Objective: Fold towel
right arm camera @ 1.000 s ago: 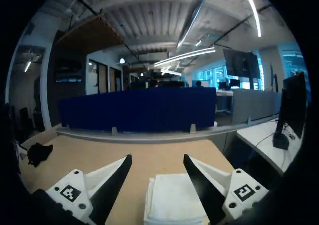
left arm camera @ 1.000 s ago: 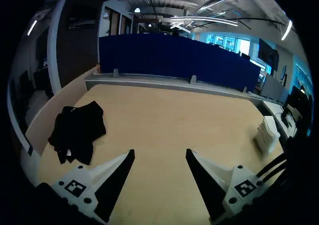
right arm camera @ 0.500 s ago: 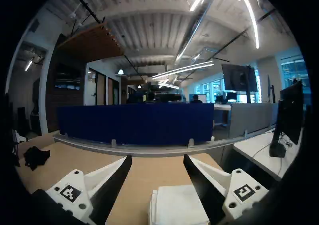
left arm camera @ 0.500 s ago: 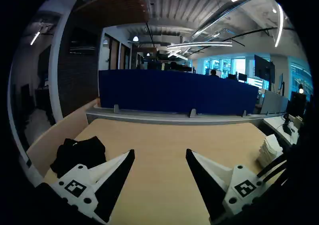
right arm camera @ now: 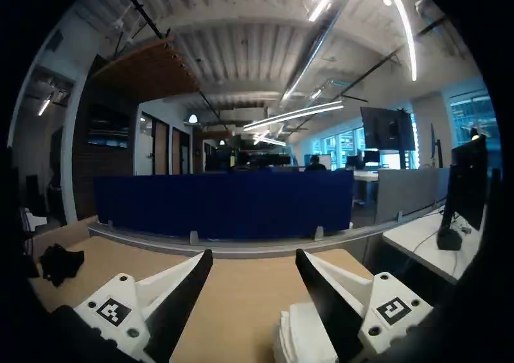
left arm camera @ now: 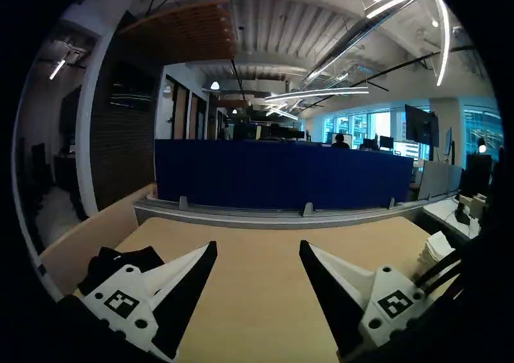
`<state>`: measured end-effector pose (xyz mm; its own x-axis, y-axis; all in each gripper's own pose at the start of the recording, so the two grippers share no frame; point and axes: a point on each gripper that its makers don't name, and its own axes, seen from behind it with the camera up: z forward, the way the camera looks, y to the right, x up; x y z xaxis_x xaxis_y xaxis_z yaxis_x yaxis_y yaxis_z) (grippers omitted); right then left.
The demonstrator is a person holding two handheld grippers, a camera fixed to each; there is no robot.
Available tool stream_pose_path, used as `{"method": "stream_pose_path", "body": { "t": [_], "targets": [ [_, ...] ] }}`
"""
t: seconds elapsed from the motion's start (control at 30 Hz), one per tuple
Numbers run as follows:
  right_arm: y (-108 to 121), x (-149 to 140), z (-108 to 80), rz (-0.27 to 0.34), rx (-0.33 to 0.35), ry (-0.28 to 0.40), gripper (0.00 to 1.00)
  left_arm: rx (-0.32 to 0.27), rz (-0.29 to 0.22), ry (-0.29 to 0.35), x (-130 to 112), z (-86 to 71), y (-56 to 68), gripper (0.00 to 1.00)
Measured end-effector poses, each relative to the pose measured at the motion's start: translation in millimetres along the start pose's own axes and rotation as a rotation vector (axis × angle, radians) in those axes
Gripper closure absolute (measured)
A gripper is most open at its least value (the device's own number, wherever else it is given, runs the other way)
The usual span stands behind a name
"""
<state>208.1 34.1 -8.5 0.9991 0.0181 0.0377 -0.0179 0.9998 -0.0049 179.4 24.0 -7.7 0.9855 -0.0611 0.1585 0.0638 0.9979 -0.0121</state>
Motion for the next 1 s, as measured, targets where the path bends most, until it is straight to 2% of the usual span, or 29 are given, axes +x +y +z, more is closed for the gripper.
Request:
{"method": "stream_pose_path", "body": {
  "t": [0.17, 0.47, 0.67, 1.0],
  "targets": [
    [-21.4, -4.2, 1.4, -0.028, 0.007, -0.011, 0.0, -0.001, -0.003, 0.016, 2.6, 5.3, -1.8, 0.05],
    [-36.2, -6.5, 0.9, -0.066, -0.018, -0.02, 0.0, -0.005, -0.012, 0.049, 3.3, 11.1, -8.9, 0.05],
    [-44.4, -14.7, 0.6, -0.058, -0.028, -0.026, 0.0, -0.022, 0.004, 0.058, -11.5, 13.7, -9.5, 0.05],
    [-67.2, -30.9, -3.0, -0.08, 0.006, -0.029, 0.0, -0.001, 0.023, 0.083, -50.3, 22.3, -21.1, 0.05]
  ]
}}
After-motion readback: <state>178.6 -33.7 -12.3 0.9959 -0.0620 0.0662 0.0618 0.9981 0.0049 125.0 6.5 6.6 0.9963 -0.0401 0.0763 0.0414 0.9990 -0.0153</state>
